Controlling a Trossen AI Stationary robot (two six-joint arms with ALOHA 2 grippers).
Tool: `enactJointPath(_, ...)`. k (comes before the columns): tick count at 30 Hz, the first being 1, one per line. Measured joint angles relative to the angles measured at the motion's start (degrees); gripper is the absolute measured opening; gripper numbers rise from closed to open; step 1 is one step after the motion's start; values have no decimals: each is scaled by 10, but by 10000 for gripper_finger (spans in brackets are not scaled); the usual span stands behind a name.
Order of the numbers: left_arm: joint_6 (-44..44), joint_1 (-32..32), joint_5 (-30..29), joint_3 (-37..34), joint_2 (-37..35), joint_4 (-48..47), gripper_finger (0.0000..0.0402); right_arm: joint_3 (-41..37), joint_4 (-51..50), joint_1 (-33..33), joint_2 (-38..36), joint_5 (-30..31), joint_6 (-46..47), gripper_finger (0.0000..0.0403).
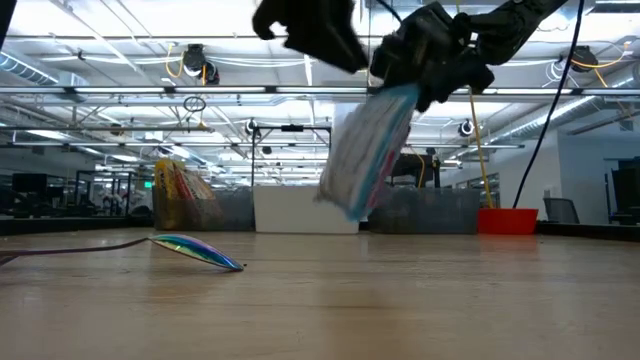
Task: Pick & Place Food Item
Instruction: Put the blue noodle pack into the left black bin
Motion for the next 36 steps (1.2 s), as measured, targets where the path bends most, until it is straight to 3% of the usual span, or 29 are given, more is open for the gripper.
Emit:
enactJointPath(3,-106,0,3,0,-9,-70,243,0,-44,16,0,150,-61,0)
enactJointPath(6,-215,1,32,0,-22,-130,243,-2,-72,45,2,367,-103,0)
enactJointPath(9,-322,1,59,-5,-29,-148,243,-16,-42,74,16,580,-89,0)
enactJointPath(12,-398,2,67,-24,-31,-118,243,-27,-6,93,41,668,-66,0)
enactJointPath(15,-437,4,63,-64,-30,-69,243,-30,32,113,76,663,-55,0)
enactJointPath(19,-473,15,63,-131,-30,11,243,-30,46,127,102,569,-28,0)
enactJointPath(26,-481,30,62,-190,-30,14,243,-30,47,148,104,462,28,0)
enactJointPath(32,-460,31,49,-213,-29,-3,243,-30,124,190,103,350,-14,1)
enactJointPath(36,-459,31,47,-212,-31,-6,243,-30,147,208,103,343,-56,15)
